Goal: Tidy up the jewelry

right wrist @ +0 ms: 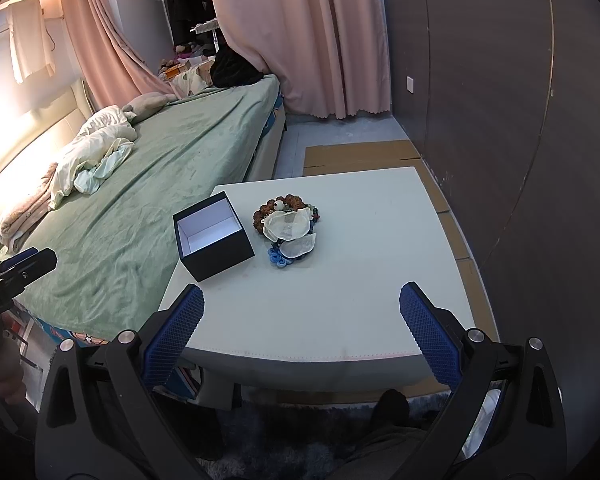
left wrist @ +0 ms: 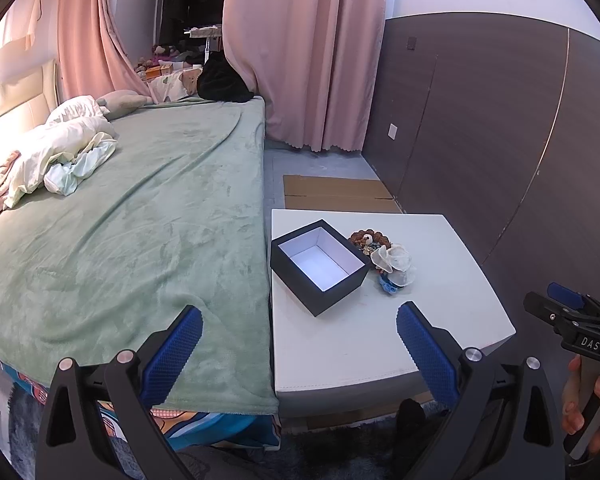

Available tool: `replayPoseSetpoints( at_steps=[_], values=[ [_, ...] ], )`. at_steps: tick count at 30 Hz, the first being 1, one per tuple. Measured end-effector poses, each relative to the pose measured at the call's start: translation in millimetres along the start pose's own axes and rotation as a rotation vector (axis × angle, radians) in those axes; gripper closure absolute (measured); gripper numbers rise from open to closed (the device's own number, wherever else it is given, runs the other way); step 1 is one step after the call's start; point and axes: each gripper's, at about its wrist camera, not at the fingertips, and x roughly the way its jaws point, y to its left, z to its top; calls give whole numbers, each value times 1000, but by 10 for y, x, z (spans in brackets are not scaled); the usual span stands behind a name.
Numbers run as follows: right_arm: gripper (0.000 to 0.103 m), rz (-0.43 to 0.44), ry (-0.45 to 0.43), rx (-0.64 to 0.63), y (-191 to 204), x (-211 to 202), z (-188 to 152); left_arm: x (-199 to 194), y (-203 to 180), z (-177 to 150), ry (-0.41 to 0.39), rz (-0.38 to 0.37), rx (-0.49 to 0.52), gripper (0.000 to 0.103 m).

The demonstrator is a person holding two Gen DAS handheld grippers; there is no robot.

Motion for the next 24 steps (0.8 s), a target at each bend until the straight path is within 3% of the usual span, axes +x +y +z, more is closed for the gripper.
replayPoseSetpoints(
  at_steps=[24],
  values=[
    [5,-1,0,1,5,-2,-8,-16,8,0,-2,2,1,8]
  ],
)
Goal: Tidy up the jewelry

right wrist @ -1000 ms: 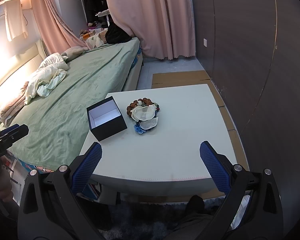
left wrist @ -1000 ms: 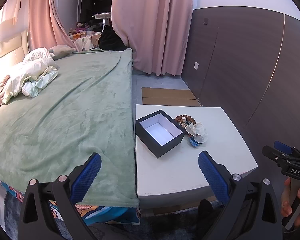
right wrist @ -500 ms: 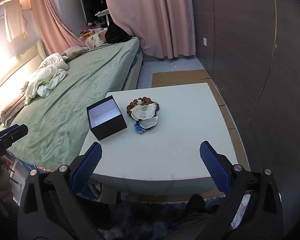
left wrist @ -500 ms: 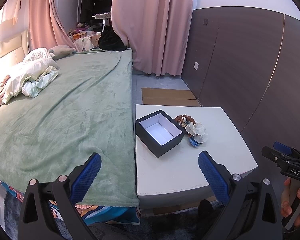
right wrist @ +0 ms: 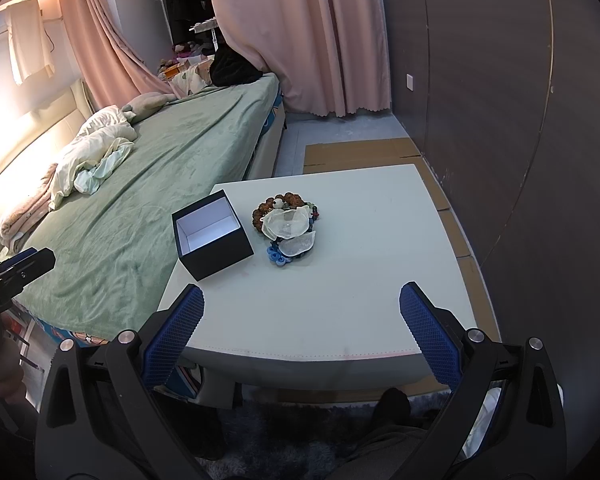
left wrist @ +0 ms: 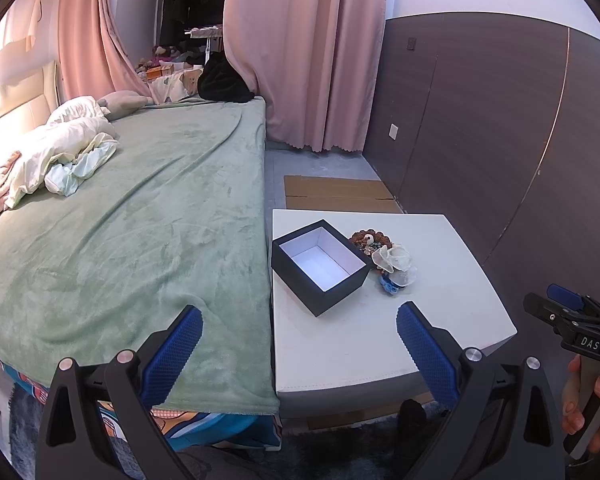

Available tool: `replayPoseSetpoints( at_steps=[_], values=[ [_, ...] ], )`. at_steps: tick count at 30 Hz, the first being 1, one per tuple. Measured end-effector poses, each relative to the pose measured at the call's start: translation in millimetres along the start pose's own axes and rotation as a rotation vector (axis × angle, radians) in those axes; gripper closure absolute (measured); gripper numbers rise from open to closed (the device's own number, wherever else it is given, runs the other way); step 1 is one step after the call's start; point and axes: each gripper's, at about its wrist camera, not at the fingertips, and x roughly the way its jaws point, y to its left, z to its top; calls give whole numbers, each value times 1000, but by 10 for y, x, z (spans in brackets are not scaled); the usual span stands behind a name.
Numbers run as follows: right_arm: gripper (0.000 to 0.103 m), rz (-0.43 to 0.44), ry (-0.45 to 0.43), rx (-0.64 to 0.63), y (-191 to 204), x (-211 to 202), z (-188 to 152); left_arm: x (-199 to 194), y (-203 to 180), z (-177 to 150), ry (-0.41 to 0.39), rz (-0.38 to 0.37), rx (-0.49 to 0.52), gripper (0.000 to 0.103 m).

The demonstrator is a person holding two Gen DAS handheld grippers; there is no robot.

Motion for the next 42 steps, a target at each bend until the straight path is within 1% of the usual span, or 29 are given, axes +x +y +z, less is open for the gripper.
replayPoseSetpoints(
  at_steps=[3,8,12,15,20,23,25,27,31,33,35,38,40,42],
  values=[
    [5,0,0,2,-5,1,-4,3,1,7,3,0,1,8],
    [5,-1,6,15,-46,35,-15,116,-21,14,14,0,2,9],
    [5,1,37,34,-133,140,17,226,-66,22,25,-7,8,9],
    [5,-10,41,31,-174,202,42,321,-118,29,33,-15,17,9],
    [5,1,59,44,-269,345,80,483,-236,64,41,-31,38,9],
    [5,14,68,49,-314,421,105,562,-303,97,39,-42,49,13],
    [5,26,74,54,-344,479,135,633,-346,119,42,-54,55,18],
    [5,38,84,59,-366,546,160,714,-387,141,52,-71,57,21],
    [5,63,101,67,-399,681,232,886,-493,185,69,-92,65,25],
    [7,82,105,75,-415,751,275,975,-544,210,76,-104,70,27],
    [15,95,116,77,-429,826,311,1057,-589,239,82,-112,73,28],
    [22,111,142,84,-423,964,365,1149,-642,273,89,-116,82,29],
    [26,119,160,91,-423,1064,410,1220,-665,299,96,-114,84,32],
    [27,127,171,90,-410,1143,454,1288,-661,324,106,-112,78,34]
  ],
)
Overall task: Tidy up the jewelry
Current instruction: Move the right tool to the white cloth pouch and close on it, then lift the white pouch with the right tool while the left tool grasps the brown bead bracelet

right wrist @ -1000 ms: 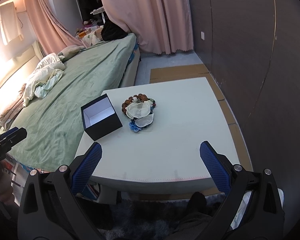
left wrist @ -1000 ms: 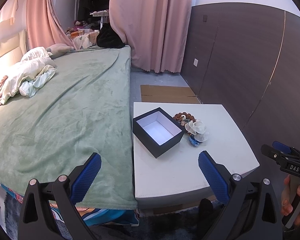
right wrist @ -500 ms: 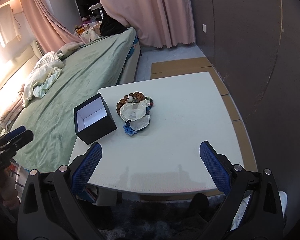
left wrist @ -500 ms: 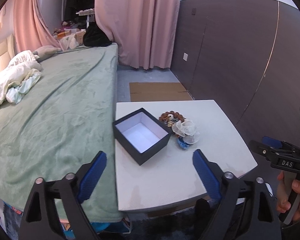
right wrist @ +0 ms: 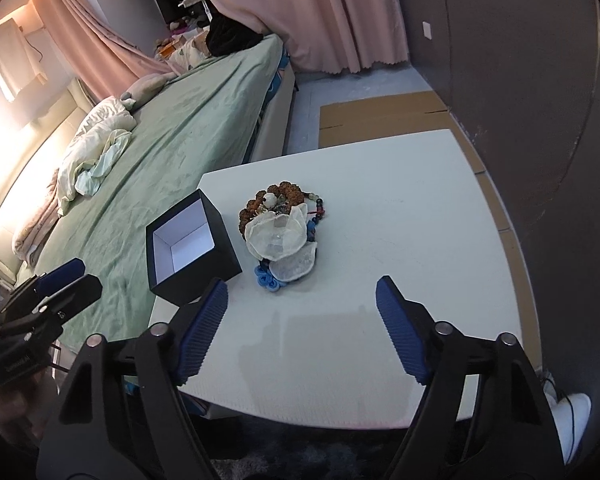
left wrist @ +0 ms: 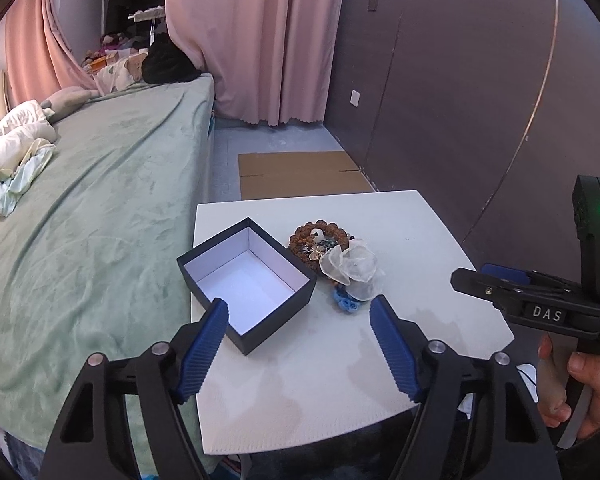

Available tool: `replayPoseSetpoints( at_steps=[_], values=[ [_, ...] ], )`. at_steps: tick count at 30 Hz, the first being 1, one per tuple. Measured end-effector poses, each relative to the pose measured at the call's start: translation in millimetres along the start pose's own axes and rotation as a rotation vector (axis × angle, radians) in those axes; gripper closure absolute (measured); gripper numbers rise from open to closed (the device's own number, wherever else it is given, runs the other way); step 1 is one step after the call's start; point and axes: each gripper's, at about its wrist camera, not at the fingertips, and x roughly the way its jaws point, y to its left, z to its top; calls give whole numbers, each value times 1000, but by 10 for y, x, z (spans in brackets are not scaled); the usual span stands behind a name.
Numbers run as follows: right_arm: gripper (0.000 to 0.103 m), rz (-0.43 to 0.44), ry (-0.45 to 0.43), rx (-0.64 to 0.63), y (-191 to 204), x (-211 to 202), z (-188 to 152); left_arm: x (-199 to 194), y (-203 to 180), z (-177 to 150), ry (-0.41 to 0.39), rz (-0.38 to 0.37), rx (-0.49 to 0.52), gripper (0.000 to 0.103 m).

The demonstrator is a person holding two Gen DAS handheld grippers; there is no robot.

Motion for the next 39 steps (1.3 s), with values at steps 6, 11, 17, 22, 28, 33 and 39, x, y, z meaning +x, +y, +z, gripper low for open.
replayPoseSetpoints(
  at_steps=[6,11,17,22,28,33,39],
  values=[
    [27,5,22,-1,34,168,172,171,62,120,16,14,-12,40],
    [27,5,48,14,25,290,316,285,166,221,25,15,-37,45],
    [34,5,120,17,25,544,487,419,196,364,34,6,-33,46],
    [35,31,142,28,-1,762,573,602,197,476,66,2,-20,46],
    [36,82,201,79,-144,1143,469,843,167,589,95,5,26,46],
    [47,89,250,97,-246,1383,470,1031,157,685,107,-6,35,47],
    [98,155,277,193,-457,1452,475,1271,92,787,115,-15,56,49]
  ],
)
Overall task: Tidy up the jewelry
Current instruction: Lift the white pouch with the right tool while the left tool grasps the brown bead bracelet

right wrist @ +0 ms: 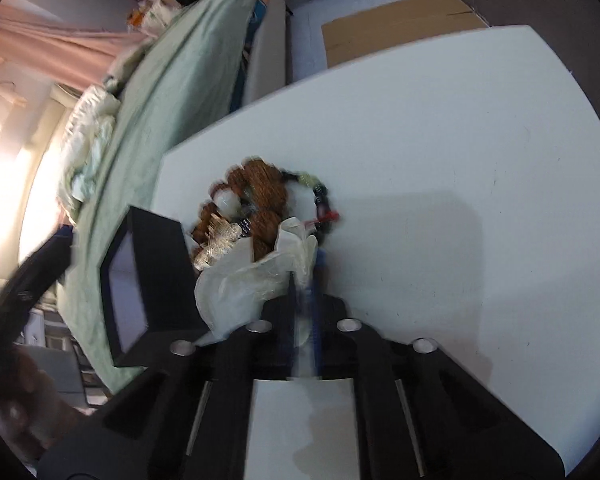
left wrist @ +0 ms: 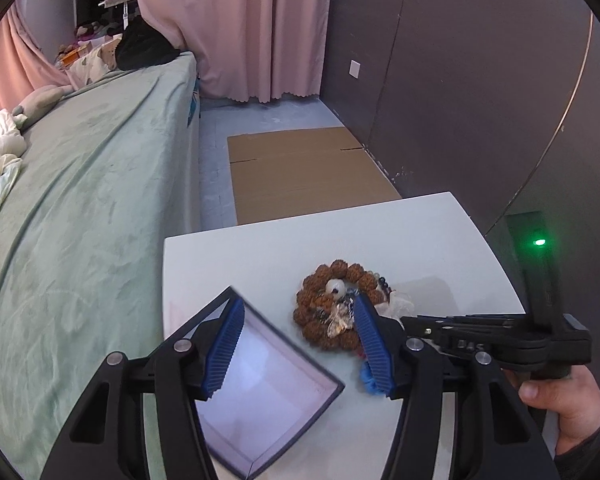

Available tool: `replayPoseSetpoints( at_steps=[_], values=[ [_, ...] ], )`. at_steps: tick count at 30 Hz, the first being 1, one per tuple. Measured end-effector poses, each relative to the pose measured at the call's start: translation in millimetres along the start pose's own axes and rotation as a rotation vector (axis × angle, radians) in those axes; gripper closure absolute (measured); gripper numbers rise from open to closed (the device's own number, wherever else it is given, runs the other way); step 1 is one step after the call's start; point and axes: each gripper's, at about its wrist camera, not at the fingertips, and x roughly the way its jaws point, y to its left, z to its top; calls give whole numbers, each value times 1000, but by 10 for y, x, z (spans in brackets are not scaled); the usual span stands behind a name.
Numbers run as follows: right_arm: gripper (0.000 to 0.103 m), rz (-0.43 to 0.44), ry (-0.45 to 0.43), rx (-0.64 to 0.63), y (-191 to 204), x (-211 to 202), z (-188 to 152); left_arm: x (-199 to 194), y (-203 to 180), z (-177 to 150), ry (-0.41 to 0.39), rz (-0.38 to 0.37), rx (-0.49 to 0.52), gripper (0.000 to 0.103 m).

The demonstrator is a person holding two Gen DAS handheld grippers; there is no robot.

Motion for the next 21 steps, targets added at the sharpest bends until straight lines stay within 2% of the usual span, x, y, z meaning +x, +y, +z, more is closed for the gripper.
replayPoseSetpoints(
  at_steps=[5,10,21],
  values=[
    [98,83,-86,12,24,-333,42,178,-138,66,14,-26,15,54],
    [98,23,-164,43,-107,-573,76,373,-361,76,39,-57,53,56],
    [100,3,-236,134,-417,-851,124,855,-684,11,122,-53,104,58]
  ],
)
